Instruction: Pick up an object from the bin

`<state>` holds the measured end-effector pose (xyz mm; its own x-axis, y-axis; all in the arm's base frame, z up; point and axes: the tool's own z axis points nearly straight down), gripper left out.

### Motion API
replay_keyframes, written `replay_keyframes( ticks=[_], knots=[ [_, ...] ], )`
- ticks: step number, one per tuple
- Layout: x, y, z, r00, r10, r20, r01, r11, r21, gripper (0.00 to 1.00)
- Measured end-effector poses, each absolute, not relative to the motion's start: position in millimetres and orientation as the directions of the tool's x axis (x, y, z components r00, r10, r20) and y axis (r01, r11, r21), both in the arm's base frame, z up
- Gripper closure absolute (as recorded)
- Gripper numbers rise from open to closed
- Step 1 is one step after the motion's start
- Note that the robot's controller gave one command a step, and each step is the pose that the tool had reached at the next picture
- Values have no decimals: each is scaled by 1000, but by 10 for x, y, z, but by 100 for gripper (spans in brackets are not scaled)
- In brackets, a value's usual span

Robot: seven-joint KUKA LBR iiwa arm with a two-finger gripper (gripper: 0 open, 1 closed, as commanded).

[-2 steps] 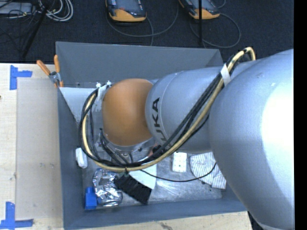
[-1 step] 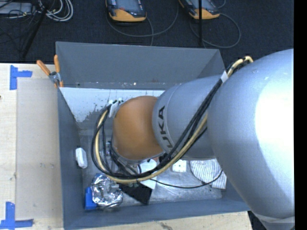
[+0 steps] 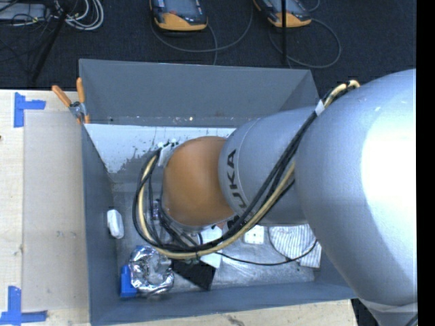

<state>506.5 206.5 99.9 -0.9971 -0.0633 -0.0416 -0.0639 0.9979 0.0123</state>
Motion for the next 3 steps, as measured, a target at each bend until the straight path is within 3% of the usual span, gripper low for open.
replay_keyframes(
  ticks=[1,2,3],
  knots=[
    [5080,2025,976,-997,-63,-45,-64,998,6,0],
    [5030,2013,934,-999,-30,-27,-30,1000,2,100],
    [5031,2013,934,-999,-29,-27,-29,1000,3,100]
  ],
)
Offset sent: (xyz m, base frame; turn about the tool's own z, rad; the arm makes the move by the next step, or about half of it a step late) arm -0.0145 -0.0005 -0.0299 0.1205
